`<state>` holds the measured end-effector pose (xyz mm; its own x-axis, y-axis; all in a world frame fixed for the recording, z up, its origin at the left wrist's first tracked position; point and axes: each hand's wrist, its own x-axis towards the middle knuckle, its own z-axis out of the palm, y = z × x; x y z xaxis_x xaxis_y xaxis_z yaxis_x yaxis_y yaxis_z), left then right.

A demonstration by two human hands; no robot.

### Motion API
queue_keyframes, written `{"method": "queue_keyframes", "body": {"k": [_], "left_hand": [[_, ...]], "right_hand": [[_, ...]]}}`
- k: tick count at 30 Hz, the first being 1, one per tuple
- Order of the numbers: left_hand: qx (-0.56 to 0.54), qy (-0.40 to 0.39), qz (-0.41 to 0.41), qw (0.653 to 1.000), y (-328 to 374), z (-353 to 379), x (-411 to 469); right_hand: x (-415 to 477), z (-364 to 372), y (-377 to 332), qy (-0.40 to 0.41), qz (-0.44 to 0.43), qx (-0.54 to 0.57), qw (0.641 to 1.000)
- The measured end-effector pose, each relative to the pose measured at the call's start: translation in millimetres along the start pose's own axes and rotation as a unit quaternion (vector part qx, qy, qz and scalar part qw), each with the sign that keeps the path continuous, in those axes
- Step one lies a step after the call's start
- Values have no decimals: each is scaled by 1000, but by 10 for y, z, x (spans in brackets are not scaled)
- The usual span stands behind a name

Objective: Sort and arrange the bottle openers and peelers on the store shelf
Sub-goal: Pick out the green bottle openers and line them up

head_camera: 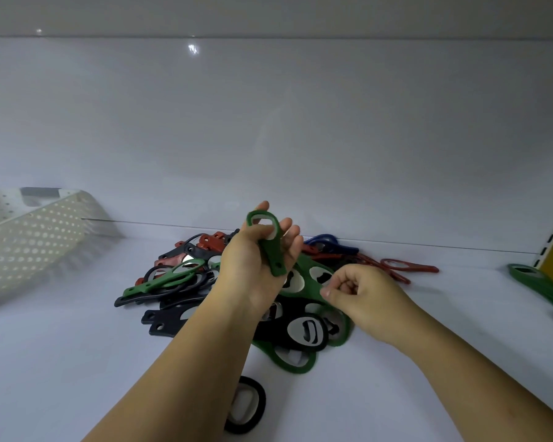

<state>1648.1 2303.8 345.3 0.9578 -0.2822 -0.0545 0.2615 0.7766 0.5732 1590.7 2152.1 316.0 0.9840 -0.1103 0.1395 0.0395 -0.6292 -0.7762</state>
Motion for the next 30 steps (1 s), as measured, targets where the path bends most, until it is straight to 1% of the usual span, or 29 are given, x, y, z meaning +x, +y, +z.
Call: {"method": "queue_keyframes", "body": {"k": [3, 5, 7, 9, 10, 11, 12, 14, 16, 18, 21, 23, 26, 28, 30], "left_hand": [[-24, 39, 13, 999, 21, -4, 18], [-26, 55, 24, 998, 35, 7, 9], [-17, 60, 31, 998, 23, 10, 8], [19, 71, 43, 996, -40, 14, 3], [35, 74, 42, 996, -98, 34, -12], [47, 70, 33, 996, -160, 60, -32], [54, 57, 20, 997, -218, 99, -66], [54, 20, -11, 998, -312, 148, -99], [66, -18, -30, 997, -353, 151, -107], [72, -17, -15, 997, -340, 123, -98], [39, 33, 9, 999, -241, 81, -87], [22, 48, -17, 998, -194, 75, -102], [8, 49, -88, 995, -162, 69, -116], [-13, 34, -106, 994, -156, 53, -109], [-29, 31, -108, 993, -160, 49, -110]], "right_hand": [[11, -42, -27, 16, 37, 89, 995], [28, -89, -16, 43, 72, 158, 984], [35, -152, -23, 75, 104, 262, 956], [30, -201, -60, 90, 116, 372, 917], [19, -211, -80, 89, 114, 406, 903], [5, -200, -102, 86, 109, 416, 899], [-13, -173, -126, 84, 101, 401, 907], [-57, -86, -179, 86, 77, 321, 940], [-77, -8, -200, 89, 37, 251, 963], [-75, 16, -201, 92, 2, 208, 974], [-11, -26, -101, 136, -24, 111, 984], [39, -55, -16, 144, -32, 38, 988], [77, -17, 81, 99, -59, -77, 990], [99, 42, 133, 60, -62, -139, 986], [120, 77, 159, 56, -56, -163, 984]]}}
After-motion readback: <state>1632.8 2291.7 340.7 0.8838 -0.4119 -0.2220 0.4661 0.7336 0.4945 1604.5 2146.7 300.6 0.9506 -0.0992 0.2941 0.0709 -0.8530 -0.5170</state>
